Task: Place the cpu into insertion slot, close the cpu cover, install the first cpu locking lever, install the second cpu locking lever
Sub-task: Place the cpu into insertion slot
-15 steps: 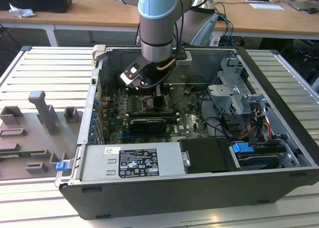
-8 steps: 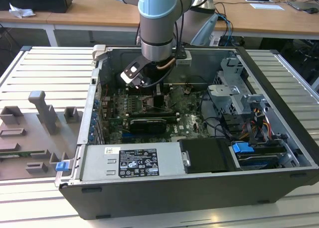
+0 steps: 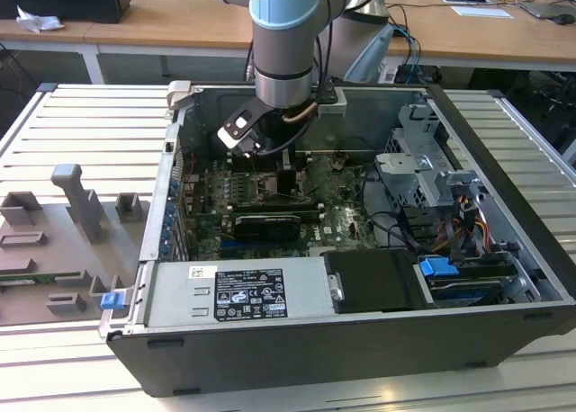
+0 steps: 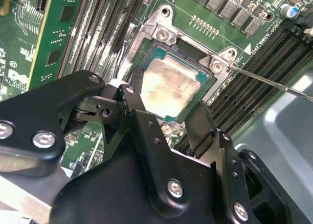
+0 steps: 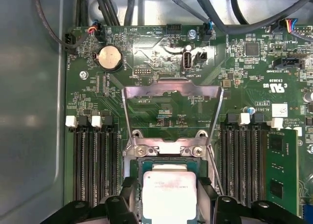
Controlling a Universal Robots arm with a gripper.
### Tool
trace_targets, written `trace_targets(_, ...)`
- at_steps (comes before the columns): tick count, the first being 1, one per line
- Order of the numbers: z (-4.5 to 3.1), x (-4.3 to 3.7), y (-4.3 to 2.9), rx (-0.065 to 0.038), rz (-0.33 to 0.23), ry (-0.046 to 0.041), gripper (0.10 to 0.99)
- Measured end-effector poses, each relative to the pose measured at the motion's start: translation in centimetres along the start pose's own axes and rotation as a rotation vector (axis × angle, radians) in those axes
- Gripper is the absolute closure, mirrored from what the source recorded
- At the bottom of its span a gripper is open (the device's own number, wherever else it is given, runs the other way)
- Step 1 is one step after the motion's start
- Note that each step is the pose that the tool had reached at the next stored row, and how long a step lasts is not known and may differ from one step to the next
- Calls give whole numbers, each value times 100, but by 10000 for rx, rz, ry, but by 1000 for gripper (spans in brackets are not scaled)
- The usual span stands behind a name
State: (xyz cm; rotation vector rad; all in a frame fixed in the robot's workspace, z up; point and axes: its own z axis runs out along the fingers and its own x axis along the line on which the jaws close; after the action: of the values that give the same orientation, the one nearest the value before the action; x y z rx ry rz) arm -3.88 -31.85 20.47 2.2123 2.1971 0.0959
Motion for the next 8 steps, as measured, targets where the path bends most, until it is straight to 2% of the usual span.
trace_targets(3,-48,1,3,4,-1,0,486)
trace_targets(4,-56,-8,4,4,-3,-8,553)
trace_targets(6,-62,-40,4,5,-3,-41,796)
trace_targets(7,-68,-42,4,7,-2,-44,796)
trace_targets(8,-79,-42,10,13,-4,-42,859)
